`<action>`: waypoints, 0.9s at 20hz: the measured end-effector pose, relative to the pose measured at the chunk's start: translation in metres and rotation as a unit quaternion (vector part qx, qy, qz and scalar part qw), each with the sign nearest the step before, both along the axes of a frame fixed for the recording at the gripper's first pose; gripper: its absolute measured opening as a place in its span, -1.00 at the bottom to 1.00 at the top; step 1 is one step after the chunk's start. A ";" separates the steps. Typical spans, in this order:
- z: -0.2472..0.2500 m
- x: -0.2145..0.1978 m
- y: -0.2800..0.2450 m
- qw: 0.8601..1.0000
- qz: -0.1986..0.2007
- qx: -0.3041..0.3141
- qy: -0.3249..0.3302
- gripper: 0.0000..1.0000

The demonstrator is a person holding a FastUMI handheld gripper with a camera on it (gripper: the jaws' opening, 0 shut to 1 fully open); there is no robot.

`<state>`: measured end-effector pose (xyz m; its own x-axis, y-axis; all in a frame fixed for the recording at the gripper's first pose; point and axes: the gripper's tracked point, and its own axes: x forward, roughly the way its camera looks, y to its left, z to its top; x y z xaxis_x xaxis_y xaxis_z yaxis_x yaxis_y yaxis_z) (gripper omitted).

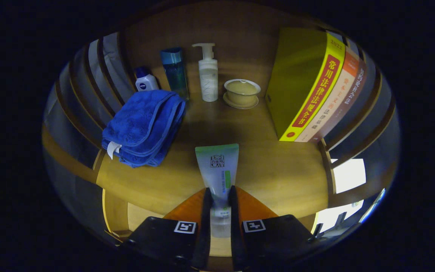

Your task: Pull open the drawer, take out the items inside it, and place them on the countertop above the cabinet.

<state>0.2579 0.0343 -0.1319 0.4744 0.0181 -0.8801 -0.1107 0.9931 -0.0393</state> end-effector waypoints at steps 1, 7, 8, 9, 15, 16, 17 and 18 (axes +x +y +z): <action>-0.002 0.005 -0.001 1.000 0.002 -0.001 -0.004 -0.37; 0.014 0.005 -0.002 0.999 0.013 -0.001 -0.038 -0.22; 0.020 0.001 -0.001 0.999 0.015 0.000 -0.047 -0.05; 0.027 -0.002 0.001 0.998 0.016 0.001 -0.058 0.18; 0.076 -0.046 0.007 0.990 0.018 0.006 -0.138 0.98; 0.084 -0.057 0.007 0.988 0.017 0.004 -0.152 1.00; 0.090 -0.067 0.008 0.986 0.020 0.002 -0.165 1.00; 0.095 -0.078 0.009 0.984 0.022 -0.001 -0.179 1.00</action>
<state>0.1802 0.0431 -0.0365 0.7525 0.0439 -0.6571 -0.1326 0.9875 -0.0858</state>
